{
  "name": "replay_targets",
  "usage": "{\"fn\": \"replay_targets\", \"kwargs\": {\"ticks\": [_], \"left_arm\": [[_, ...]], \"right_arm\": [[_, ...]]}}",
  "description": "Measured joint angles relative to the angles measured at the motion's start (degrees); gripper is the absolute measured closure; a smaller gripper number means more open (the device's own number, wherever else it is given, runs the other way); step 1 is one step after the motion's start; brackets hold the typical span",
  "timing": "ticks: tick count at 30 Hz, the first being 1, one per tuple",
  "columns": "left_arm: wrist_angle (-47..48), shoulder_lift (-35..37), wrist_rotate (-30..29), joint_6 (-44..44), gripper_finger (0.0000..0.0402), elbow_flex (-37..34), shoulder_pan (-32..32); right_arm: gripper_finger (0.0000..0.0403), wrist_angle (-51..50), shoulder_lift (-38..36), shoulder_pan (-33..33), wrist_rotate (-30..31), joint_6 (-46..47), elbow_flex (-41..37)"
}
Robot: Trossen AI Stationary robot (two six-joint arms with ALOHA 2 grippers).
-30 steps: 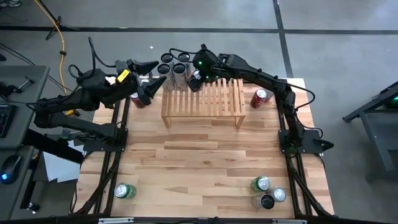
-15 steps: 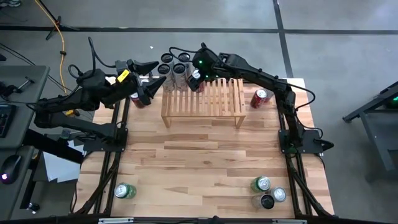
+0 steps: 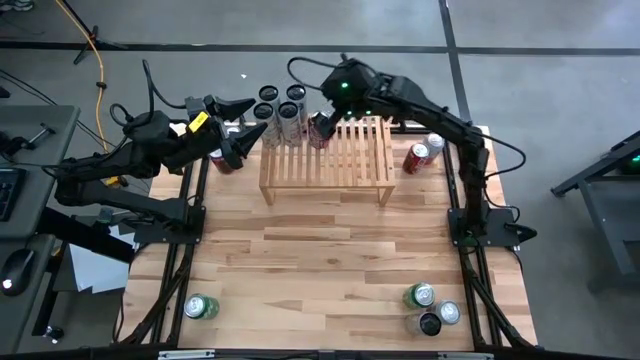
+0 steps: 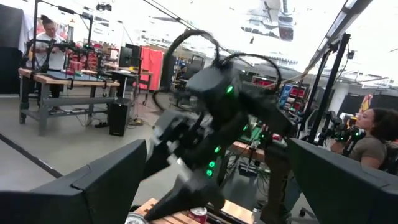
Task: Place canned beverage on shelf
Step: Put the bottom red soda can on the shelf
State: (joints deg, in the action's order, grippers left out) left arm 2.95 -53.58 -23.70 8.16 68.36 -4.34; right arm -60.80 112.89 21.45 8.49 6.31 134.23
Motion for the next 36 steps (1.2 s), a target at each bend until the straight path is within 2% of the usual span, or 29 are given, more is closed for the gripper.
{"fn": "replay_targets", "kwargs": {"ticks": [5,9,12,15,18,21,25,28,30,36], "left_arm": [[0.1,0.0,0.0,-0.3,0.0023,0.0,0.0],[0.2,0.0,0.0,-0.4,0.0023,0.0,0.0],[0.2,0.0,0.0,-1.2,0.0023,0.0,0.0],[0.2,0.0,0.0,-1.3,0.0023,0.0,0.0],[0.4,0.5,0.1,-1.3,0.0023,0.0,0.0],[0.4,1.5,0.9,-1.2,0.0023,0.0,0.0],[1.1,3.1,1.0,-0.9,0.0023,0.0,0.0],[1.0,3.6,1.0,-1.2,0.0023,0.0,-0.1],[0.9,3.6,0.9,-1.9,0.0023,0.0,-0.2],[0.4,3.5,0.7,-1.8,0.0023,0.0,-0.2]], "right_arm": [[0.0027,-5.8,-3.0,0.0,0.7,-3.4,0.0],[0.0052,-15.2,-3.7,-0.2,4.9,-4.8,0.0],[0.0089,-19.6,-3.7,-0.3,6.6,-4.8,-0.1],[0.0141,-17.7,-4.5,-0.5,6.5,-4.8,-3.3],[0.0208,-11.1,-8.0,-0.5,6.0,-4.8,-14.5],[0.0284,-0.5,-15.2,-0.5,4.6,-3.9,-32.5],[0.0381,21.0,-26.1,0.0,-0.3,2.4,-53.9],[0.0389,37.2,-30.0,0.3,-2.0,8.2,-63.7],[0.0385,43.4,-29.6,0.3,-0.8,11.8,-67.3],[0.0397,53.3,-23.4,0.3,2.2,15.2,-68.4]]}}
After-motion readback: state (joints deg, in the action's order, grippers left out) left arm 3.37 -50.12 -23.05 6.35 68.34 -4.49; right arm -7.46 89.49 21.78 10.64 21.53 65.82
